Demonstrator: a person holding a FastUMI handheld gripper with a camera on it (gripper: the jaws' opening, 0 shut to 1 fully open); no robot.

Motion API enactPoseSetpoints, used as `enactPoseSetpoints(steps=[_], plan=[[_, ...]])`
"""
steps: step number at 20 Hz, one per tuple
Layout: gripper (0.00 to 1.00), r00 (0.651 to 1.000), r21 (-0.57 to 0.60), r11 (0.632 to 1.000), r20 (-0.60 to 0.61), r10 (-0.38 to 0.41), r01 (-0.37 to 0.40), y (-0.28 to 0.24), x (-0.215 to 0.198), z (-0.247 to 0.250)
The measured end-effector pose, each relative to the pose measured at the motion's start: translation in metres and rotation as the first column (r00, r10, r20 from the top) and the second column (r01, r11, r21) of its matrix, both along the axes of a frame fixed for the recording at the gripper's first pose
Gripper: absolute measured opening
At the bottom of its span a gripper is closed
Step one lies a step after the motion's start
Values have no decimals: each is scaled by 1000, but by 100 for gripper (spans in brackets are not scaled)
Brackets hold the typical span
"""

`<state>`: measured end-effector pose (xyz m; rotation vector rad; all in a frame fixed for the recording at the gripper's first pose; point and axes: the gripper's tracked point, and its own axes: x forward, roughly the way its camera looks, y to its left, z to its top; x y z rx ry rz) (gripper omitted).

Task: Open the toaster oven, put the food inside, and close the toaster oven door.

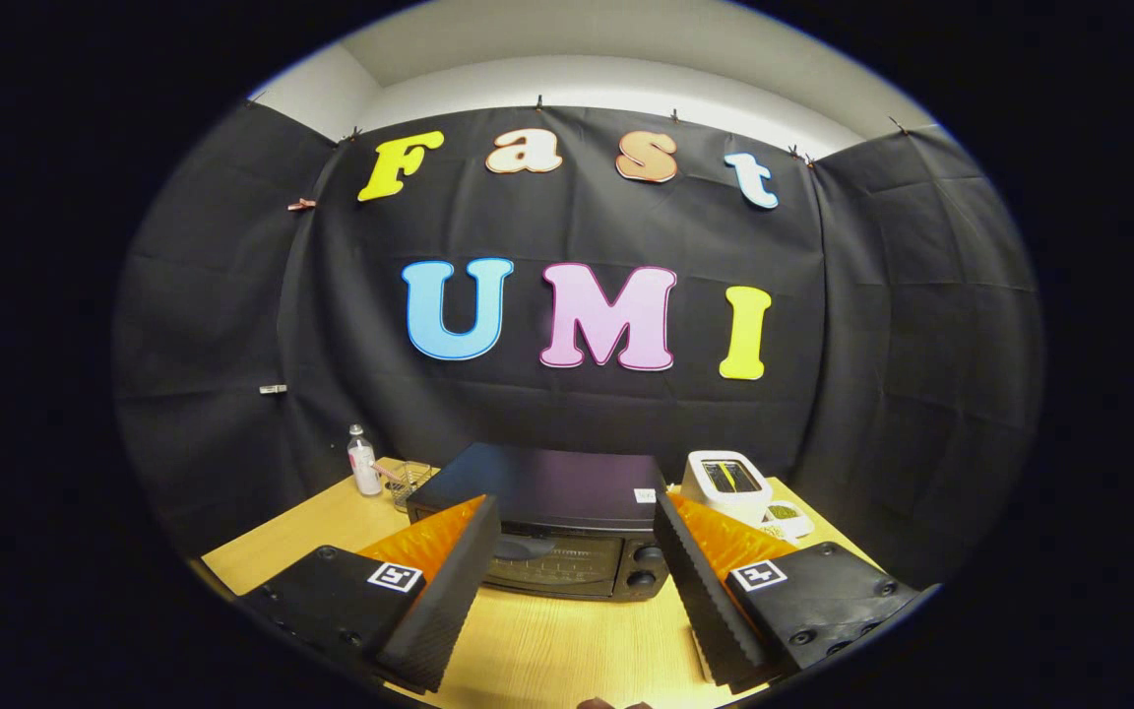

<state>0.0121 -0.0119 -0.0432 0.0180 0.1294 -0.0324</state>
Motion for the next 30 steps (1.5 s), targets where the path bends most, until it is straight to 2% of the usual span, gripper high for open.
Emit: enactPoseSetpoints(steps=[10, 22, 30], plan=[[98, 992, 64, 995, -103, -70, 77, 5, 59, -41], [98, 969, 84, 994, -241, -52, 74, 59, 121, -119], [98, 952, 67, 993, -296, -70, 94, 63, 147, -152]])
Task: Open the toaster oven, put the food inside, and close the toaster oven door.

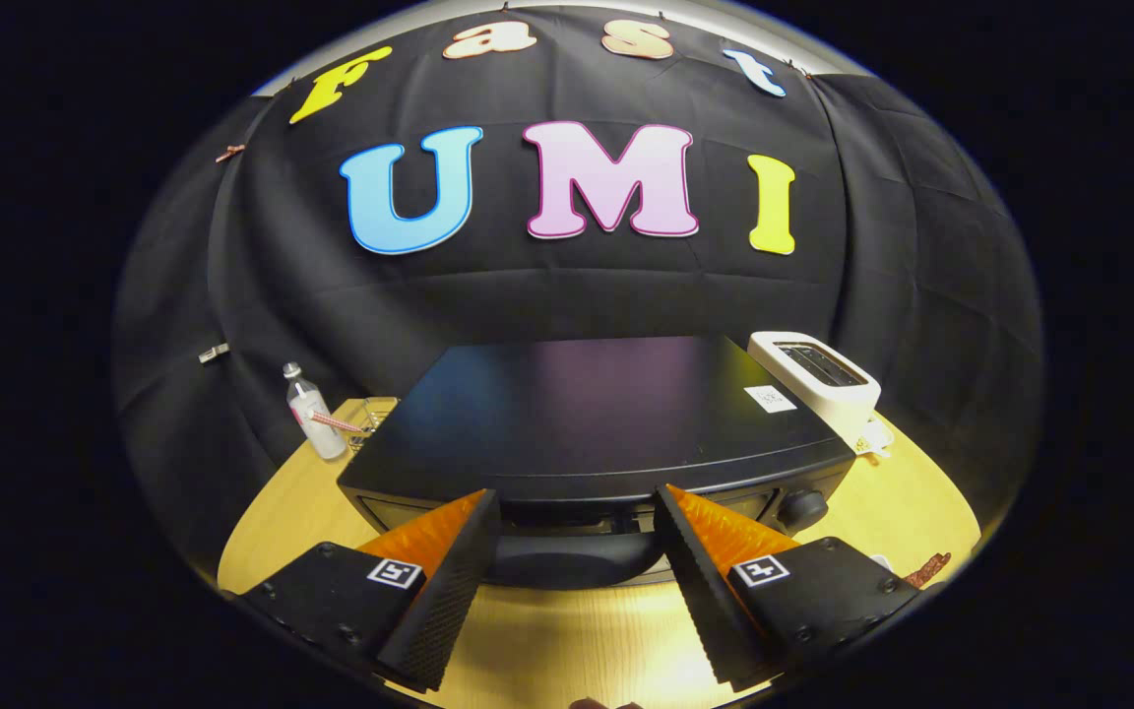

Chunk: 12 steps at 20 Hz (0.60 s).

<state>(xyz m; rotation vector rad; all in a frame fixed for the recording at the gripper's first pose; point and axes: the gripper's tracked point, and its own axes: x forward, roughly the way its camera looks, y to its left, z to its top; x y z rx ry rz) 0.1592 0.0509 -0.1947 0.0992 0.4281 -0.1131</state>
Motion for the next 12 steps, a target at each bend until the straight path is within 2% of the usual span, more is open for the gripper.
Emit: enactPoseSetpoints(steps=[2, 9, 12], plan=[[97, 1000, -37, 999, 6, 22, -22, 2, -5, 2], [97, 999, 3, 999, -37, 38, -38, 2, -28, -8], [97, 998, -14, 999, -42, 51, -51, 4, -44, -11]])
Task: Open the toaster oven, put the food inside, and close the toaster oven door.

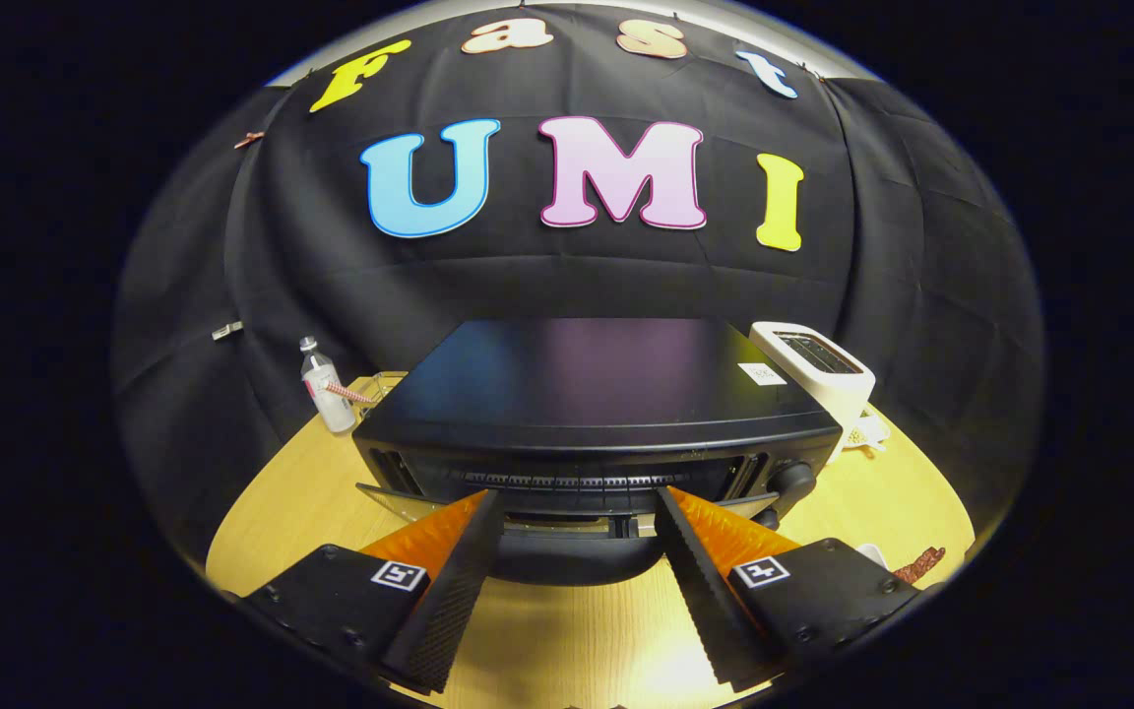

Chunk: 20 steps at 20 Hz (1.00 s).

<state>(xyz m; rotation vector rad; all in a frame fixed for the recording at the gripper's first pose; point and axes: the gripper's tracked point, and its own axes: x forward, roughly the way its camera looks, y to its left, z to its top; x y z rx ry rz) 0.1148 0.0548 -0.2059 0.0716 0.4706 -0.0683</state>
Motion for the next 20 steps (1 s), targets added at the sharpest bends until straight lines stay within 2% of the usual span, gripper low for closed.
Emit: enactPoseSetpoints(steps=[8, 14, 20], plan=[[97, 999, 24, 999, -8, 42, -41, 5, -48, -22], [96, 991, -7, 995, -91, 96, -97, 11, -88, -62], [97, 967, 37, 992, -225, 122, -117, 11, -120, -112]])
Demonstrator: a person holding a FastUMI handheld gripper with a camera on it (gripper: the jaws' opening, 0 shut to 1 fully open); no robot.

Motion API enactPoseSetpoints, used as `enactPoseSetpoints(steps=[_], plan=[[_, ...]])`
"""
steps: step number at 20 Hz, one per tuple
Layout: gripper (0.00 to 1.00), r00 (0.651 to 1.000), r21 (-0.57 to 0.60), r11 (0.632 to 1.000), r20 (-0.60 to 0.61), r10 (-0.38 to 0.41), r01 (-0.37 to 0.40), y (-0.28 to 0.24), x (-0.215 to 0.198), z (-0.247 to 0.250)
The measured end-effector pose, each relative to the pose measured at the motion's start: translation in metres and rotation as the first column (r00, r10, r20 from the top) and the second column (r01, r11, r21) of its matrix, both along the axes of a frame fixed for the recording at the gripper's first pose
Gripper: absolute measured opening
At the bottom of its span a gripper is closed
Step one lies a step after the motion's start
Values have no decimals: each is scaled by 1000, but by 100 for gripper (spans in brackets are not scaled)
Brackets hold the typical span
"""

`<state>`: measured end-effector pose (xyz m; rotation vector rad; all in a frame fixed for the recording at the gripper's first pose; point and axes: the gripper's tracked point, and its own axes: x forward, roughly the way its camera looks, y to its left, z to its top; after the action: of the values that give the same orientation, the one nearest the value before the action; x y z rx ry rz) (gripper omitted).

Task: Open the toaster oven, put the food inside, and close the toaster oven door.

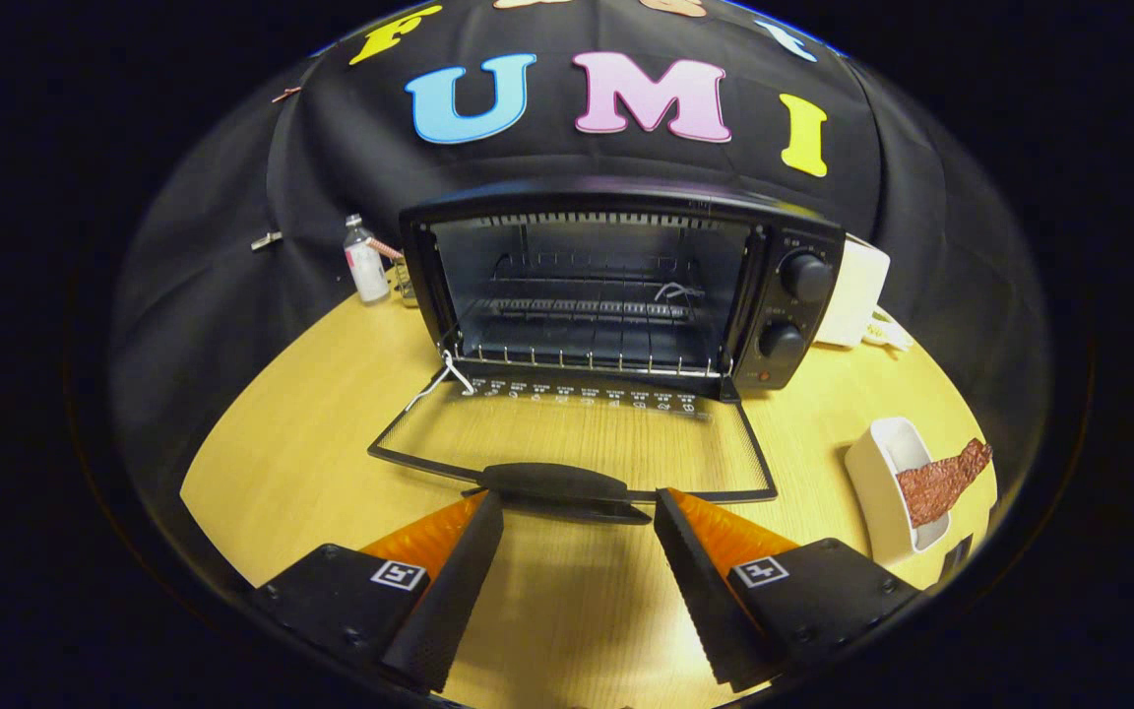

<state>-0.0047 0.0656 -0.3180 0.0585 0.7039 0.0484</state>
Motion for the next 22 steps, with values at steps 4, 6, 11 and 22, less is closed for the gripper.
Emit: enactPoseSetpoints(steps=[4, 6, 11, 22], plan=[[97, 998, -6, 1000, 49, 27, -27, -9, -3, 28], [97, 996, -4, 999, 83, 42, -42, -16, -6, 51], [97, 976, -70, 994, 196, 90, -78, -55, -12, 121], [98, 937, -110, 994, 348, 34, 5, -197, 32, 206]])
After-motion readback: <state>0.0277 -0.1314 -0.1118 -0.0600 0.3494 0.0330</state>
